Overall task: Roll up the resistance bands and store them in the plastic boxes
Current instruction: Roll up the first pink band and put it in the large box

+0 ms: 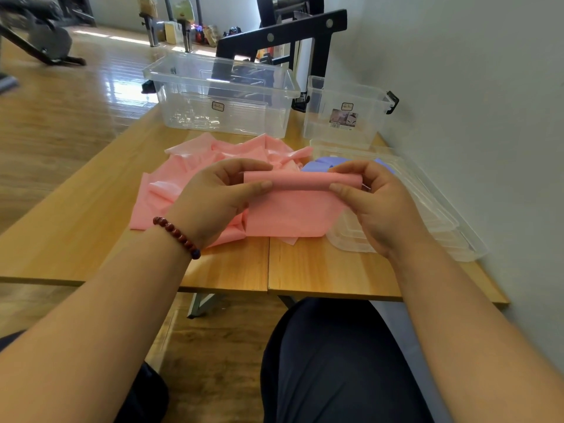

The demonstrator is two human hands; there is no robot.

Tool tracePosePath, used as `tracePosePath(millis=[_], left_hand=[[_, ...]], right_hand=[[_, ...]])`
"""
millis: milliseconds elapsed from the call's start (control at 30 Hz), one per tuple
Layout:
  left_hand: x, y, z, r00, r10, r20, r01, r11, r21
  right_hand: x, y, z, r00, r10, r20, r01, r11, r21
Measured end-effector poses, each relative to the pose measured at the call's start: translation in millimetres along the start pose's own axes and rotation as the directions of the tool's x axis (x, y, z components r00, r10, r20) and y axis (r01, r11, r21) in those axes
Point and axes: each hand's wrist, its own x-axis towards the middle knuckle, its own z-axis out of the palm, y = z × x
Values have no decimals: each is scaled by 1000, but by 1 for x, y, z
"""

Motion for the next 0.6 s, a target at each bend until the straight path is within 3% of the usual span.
tracePosePath(millis=[167,367,600], left_hand=[[0,-1,1,997,66,-30,-65,997,50],[-1,0,1,998,-49,31,48,998,28],[3,-4,2,999,39,-32,-36,995,89]], right_hand=[[-4,5,4,999,43,23,-43,999,-5],[-2,2,5,1000,-27,2,27,999,25],[-5,2,8,1000,-7,11,7,999,33]])
